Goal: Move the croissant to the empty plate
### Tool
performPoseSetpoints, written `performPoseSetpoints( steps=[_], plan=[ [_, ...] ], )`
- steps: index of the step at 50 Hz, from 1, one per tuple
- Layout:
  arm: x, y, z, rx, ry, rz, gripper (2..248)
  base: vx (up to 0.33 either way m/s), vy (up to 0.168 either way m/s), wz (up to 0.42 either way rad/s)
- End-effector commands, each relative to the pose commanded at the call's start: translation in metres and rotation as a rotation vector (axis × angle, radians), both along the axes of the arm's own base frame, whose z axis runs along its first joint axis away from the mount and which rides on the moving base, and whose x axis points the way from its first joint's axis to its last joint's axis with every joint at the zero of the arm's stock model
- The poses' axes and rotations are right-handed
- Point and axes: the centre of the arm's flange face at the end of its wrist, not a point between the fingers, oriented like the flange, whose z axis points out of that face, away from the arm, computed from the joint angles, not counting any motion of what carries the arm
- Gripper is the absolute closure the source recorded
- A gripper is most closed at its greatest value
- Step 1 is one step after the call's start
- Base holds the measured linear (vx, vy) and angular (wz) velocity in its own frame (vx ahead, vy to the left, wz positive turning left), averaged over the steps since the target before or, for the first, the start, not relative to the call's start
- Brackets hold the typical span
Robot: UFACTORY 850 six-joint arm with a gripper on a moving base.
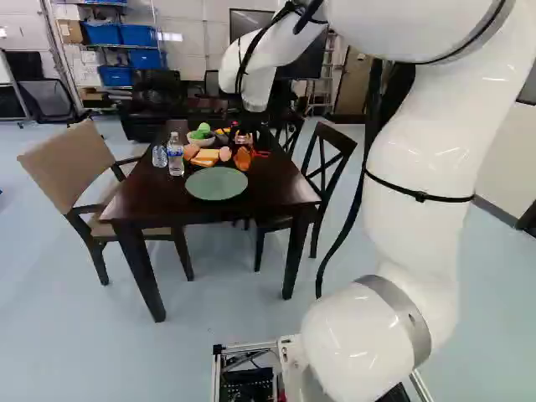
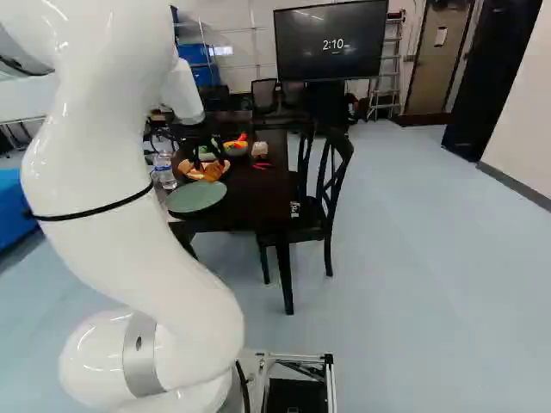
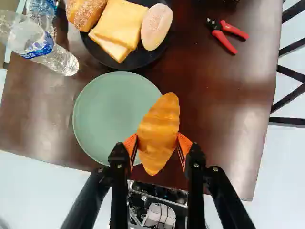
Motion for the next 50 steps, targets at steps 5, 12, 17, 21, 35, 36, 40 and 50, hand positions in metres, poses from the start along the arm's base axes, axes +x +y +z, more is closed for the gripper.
performPoseSetpoints(
  steps=[5,12,17,21,35,36,40,50],
  plan=[
    [0.0,0.009,0.0,0.0,-0.001,0.016,123,0.0,0.0,0.0],
    [0.001,0.023,-0.003,0.0,0.001,0.039,123,0.0,0.0,0.0],
    [0.003,0.033,-0.008,-0.003,0.008,0.054,123,0.0,0.0,0.0],
    [0.004,0.041,-0.013,-0.005,0.015,0.066,123,0.0,0.0,0.0],
    [0.011,0.057,-0.032,-0.015,0.043,0.087,123,0.0,0.0,0.0],
    [0.011,0.057,-0.034,-0.016,0.045,0.087,123,0.0,0.0,0.0],
    [0.013,0.058,-0.039,-0.019,0.053,0.087,123,0.0,0.0,0.0],
    [0.017,0.06,-0.053,-0.027,0.075,0.087,123,0.0,0.0,0.0]
  ],
)
